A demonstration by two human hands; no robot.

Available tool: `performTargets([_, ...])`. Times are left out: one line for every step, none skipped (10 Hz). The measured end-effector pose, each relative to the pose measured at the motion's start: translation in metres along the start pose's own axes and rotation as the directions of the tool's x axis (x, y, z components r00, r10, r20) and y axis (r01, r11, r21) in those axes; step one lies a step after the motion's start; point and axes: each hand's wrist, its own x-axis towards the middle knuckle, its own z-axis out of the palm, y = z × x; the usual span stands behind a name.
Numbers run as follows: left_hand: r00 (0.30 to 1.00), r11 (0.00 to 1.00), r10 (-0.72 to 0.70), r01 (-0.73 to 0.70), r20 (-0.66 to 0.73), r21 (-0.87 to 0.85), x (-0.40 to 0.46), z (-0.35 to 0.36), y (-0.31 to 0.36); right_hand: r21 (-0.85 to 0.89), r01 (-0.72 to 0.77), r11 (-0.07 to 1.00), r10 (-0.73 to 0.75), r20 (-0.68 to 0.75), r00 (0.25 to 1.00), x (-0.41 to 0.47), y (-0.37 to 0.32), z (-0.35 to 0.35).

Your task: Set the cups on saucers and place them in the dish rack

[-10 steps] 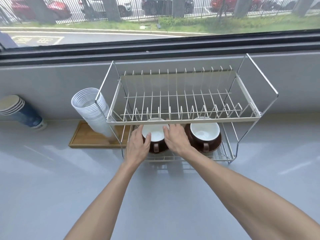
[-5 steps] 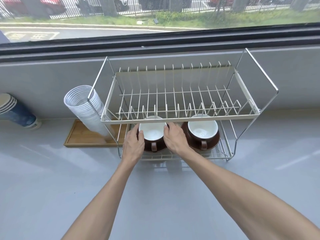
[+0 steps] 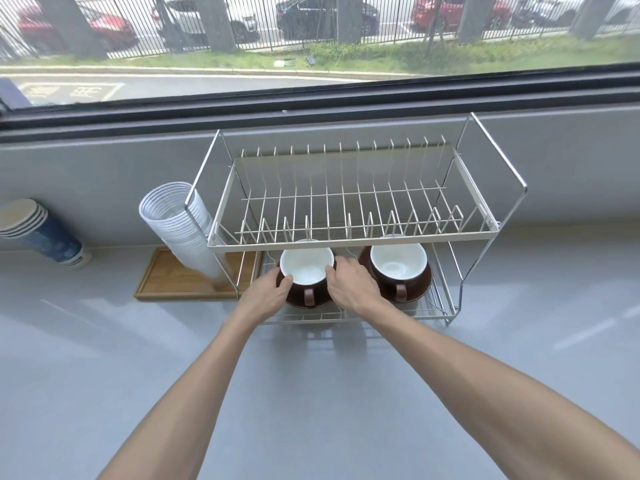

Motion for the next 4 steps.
performTargets([0.994,0.985,-0.01,-0.01,0.112,0.174,-0.013,-0.014,0.001,-0.186,0.046,0.981,-0.037,0.051,0.998,-0.015,-0.001,-0.008])
performTargets([0.976,0.957,0.006,-0.069,0.217,0.282,-0.034,-0.027,0.008,-0.367,0.096,0.925,-0.057,0.114,0.992,-0.034,-0.005,-0.022])
performTargets([0.957,0.931,0.063,-0.158,0.283,0.329,-0.055,-0.037,0.023,-0.489,0.165,0.856,-0.127,0.111,0.986,-0.053,-0.008,-0.039])
performTargets([0.958,0.909,0.105,-0.201,0.266,0.365,-0.068,-0.045,0.041,-0.502,0.2,0.841,-0.153,0.135,0.979,-0.069,-0.011,-0.059])
